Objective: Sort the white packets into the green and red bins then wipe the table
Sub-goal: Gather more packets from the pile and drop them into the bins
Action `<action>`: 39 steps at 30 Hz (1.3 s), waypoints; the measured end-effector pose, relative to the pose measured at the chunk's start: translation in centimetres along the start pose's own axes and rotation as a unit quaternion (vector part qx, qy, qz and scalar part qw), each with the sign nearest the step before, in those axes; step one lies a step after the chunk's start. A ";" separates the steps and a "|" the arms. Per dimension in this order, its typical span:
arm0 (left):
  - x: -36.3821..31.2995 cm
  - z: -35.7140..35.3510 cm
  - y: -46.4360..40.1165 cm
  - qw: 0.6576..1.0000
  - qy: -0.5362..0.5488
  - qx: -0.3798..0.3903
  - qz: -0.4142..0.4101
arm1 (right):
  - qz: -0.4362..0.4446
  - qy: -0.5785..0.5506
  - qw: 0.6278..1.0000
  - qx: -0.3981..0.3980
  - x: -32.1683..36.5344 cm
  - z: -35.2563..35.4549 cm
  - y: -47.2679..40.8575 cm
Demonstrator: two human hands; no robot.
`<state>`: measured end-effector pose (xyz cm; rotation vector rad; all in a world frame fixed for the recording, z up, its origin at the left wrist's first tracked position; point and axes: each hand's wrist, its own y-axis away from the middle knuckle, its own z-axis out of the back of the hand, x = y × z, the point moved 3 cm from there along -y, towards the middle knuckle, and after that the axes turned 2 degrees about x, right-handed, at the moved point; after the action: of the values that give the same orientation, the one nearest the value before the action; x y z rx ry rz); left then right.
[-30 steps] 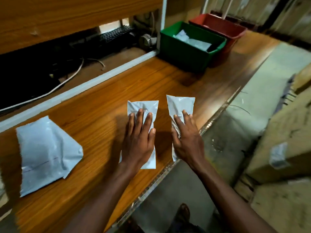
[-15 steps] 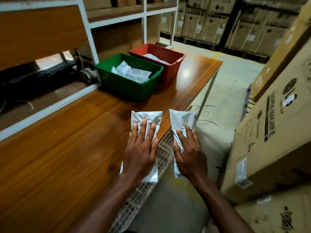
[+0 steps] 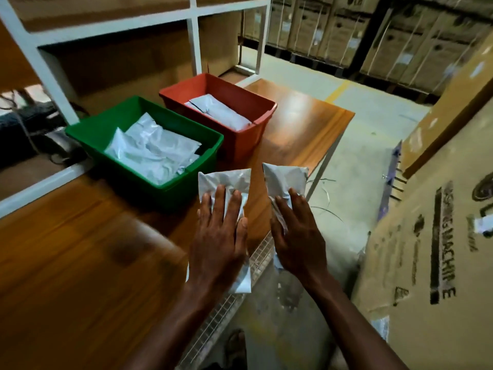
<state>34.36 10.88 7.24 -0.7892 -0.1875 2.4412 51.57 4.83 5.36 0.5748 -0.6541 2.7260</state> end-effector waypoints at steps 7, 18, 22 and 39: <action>-2.2 -1.4 -11.2 0.998 -0.016 -0.061 -0.010 | 0.064 0.005 0.998 -0.006 -4.0 -0.5 -13.2; -3.0 -7.0 -23.0 0.974 -0.123 -0.155 0.113 | 0.191 -0.081 0.976 0.061 -8.8 -3.7 -29.2; -4.2 -7.7 -26.3 0.960 -0.141 -0.162 0.182 | 0.249 -0.104 0.957 0.103 -9.2 -3.9 -33.2; 1.7 -4.5 -33.0 0.929 -0.155 -0.210 0.264 | 0.316 -0.110 0.925 0.182 -2.7 -8.1 -44.4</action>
<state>51.30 39.16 12.38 -0.6801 -0.7212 3.0906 67.14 46.33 14.01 0.8944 -0.4288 3.4667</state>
